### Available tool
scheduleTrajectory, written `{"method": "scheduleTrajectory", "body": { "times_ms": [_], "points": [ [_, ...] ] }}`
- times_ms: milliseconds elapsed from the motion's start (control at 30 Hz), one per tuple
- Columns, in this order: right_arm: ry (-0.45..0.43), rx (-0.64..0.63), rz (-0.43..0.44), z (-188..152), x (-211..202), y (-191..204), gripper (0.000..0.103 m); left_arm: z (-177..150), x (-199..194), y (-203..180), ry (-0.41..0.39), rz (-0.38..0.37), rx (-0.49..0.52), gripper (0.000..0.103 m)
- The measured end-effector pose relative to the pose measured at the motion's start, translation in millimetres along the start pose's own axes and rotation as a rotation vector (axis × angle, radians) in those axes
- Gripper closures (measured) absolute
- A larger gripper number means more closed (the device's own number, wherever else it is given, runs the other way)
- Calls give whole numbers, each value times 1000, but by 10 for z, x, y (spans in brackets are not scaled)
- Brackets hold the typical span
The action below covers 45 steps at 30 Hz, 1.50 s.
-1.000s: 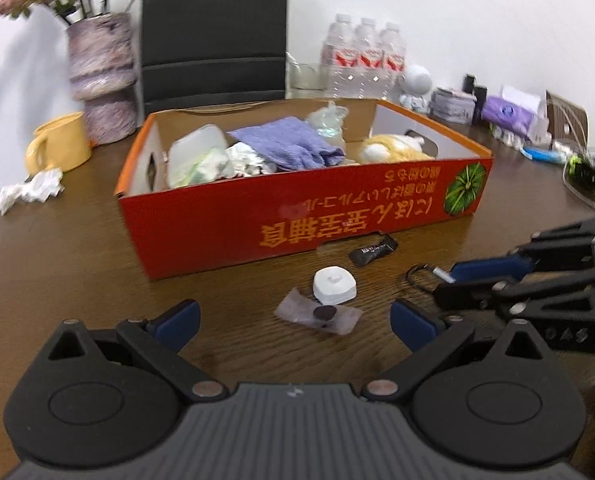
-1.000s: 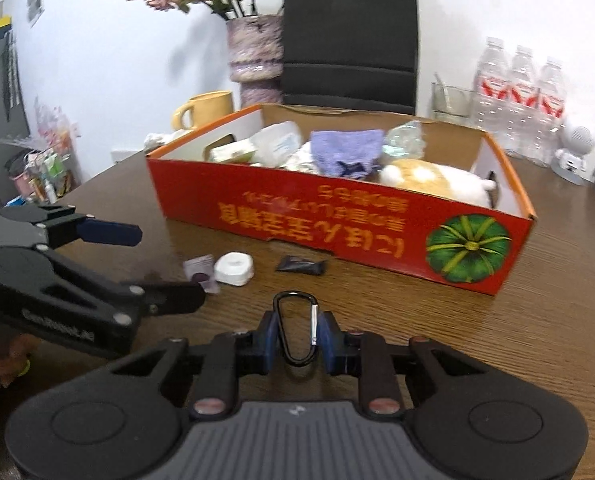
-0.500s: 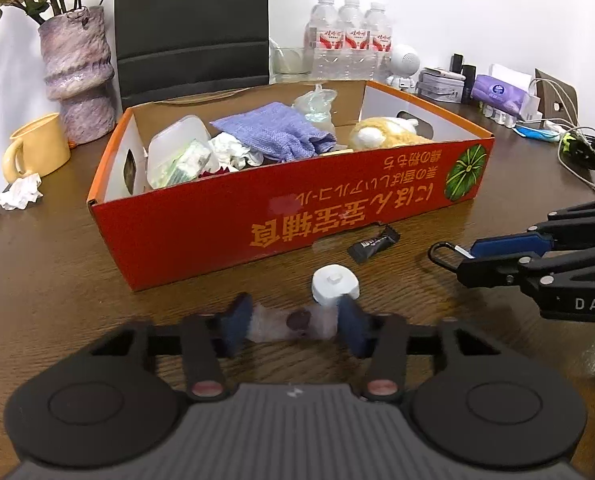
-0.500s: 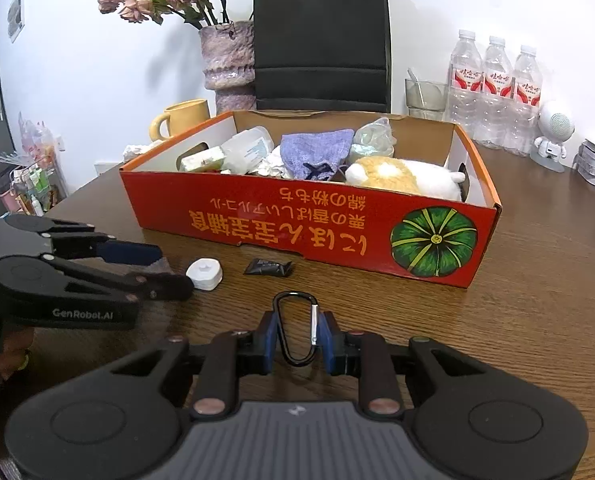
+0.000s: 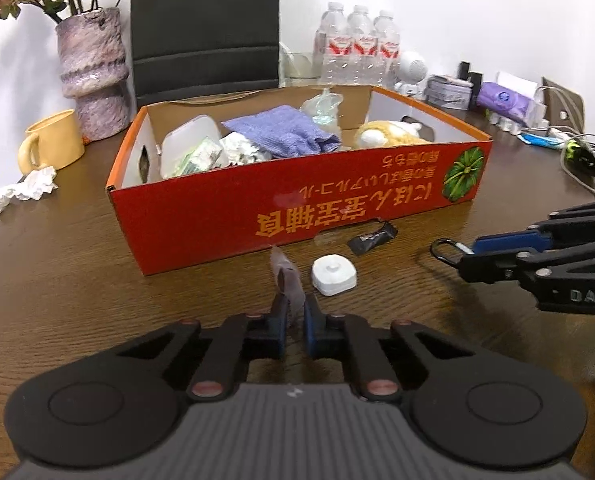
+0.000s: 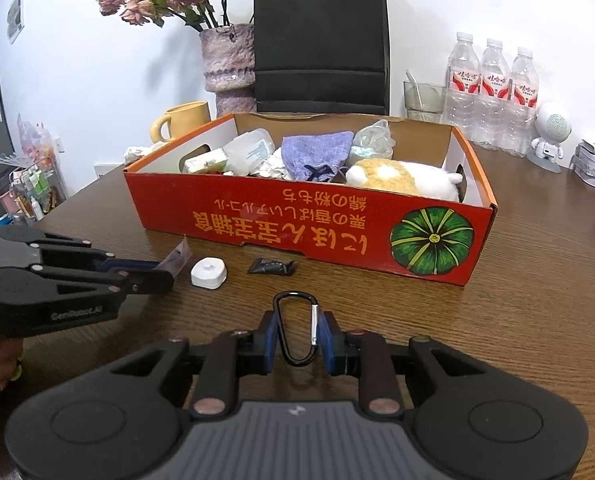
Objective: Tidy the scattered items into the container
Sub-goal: 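Carry sachet with left tool while right tool carries carabiner, release both in box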
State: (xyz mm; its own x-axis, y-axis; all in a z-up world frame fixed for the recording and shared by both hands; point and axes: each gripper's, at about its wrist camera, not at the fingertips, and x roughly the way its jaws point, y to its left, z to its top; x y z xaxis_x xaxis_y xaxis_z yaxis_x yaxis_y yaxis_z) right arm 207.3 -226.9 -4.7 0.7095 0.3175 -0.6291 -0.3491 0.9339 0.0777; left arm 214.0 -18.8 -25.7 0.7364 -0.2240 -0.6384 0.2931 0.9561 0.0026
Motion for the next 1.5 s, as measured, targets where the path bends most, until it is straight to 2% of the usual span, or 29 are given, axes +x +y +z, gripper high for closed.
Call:
{"method": "scheduleTrajectory", "body": {
  "times_ms": [33, 100, 267, 367, 467, 533, 567, 767, 1000, 1133, 1267, 1500],
  "points": [
    [-1, 0, 0, -3, -10, 6, 81, 15, 14, 1, 0, 13, -8, 80],
    [-3, 0, 0, -11, -30, 9, 81, 51, 31, 17, -6, 21, -23, 72],
    [-2, 8, 0, -32, -51, 0, 81, 169, 170, 42, -4, 49, -56, 72],
    [-2, 10, 4, -47, -59, -10, 81, 178, 249, 15, -9, 79, -28, 72],
    [2, 17, 6, -57, -47, -36, 81, 181, 258, 1, -12, 74, -11, 73],
    [3, 21, 7, -55, -33, -52, 81, 186, 254, 21, -8, 58, -28, 85],
    [3, 23, 9, -54, -31, -55, 81, 180, 250, 21, -9, 65, -32, 85],
    [-6, 25, 13, -40, -31, -66, 81, 136, 166, 3, -23, 67, -38, 86],
    [-33, 20, 22, 22, -121, -33, 81, 135, -135, -30, -77, 64, -40, 86],
    [-77, 23, 51, 169, -248, -30, 81, 262, -336, -40, -135, 60, -29, 86],
    [-145, 9, 38, 415, -377, -47, 81, 483, -478, -69, -206, 60, -8, 85],
    [-242, -4, -4, 903, -381, -103, 81, 919, -455, -95, -308, 60, 0, 85]
  ]
}}
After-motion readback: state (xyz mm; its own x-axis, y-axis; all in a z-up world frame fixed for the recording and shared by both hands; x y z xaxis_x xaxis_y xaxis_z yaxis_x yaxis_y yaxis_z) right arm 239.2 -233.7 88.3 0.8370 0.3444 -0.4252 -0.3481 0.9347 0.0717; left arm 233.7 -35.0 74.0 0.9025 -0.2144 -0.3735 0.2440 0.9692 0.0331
